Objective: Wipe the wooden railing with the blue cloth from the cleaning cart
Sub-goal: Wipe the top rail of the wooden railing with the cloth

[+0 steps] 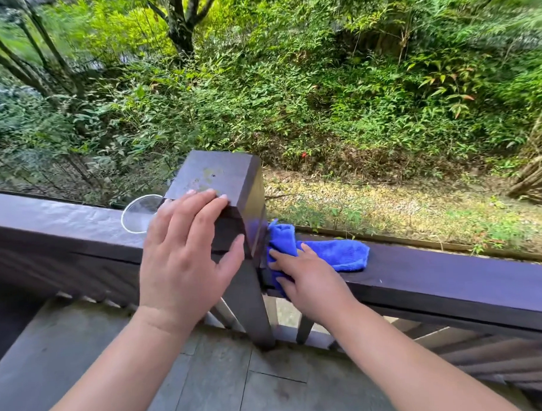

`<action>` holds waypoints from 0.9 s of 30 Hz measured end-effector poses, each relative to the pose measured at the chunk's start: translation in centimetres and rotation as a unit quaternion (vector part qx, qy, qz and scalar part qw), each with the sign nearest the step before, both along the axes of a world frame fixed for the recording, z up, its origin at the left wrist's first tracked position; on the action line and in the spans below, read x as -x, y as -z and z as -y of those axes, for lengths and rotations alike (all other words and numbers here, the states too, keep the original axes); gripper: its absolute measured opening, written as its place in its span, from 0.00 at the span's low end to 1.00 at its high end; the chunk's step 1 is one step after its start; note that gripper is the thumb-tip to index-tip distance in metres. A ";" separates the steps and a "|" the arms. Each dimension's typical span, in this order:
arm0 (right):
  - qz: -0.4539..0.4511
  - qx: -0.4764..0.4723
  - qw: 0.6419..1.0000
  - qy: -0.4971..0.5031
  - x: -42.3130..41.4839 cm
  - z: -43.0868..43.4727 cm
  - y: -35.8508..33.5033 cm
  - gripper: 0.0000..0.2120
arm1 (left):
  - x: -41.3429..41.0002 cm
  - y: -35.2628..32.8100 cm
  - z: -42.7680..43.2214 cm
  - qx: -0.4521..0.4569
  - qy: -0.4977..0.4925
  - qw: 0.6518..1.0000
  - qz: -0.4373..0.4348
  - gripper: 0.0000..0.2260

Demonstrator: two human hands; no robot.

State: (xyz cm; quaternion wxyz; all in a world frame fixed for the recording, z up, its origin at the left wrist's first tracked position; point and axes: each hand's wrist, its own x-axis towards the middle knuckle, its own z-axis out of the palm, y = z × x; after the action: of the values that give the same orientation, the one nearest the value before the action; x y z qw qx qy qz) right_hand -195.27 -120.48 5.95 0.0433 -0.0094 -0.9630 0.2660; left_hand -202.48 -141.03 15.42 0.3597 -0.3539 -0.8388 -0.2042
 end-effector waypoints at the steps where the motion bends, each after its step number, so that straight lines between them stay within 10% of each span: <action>1: 0.007 0.003 1.000 0.011 -0.2 -0.6 0.2 0.20 | 0.1 0.0 0.0 -0.005 -0.004 1.000 -0.001 0.22; 8: -0.008 0.092 0.984 0.152 2.3 1.5 0.3 0.17 | 0.0 0.0 -0.1 -0.014 -0.014 1.000 0.018 0.21; 19: -0.004 0.011 0.998 0.059 -0.1 0.7 0.4 0.22 | 1.0 0.4 0.0 -0.045 -0.035 0.998 0.018 0.19; 27: -0.004 0.038 0.989 0.144 -8.9 -9.3 -0.2 0.17 | -4.3 0.0 -7.1 -0.053 0.179 0.982 0.016 0.13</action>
State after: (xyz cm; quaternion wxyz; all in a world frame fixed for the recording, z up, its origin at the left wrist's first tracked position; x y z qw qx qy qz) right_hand -186.42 -111.13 6.16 0.0843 -0.1484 -0.9407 0.2933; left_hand -198.17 -133.96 15.39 0.3222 -0.4751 -0.7558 -0.3150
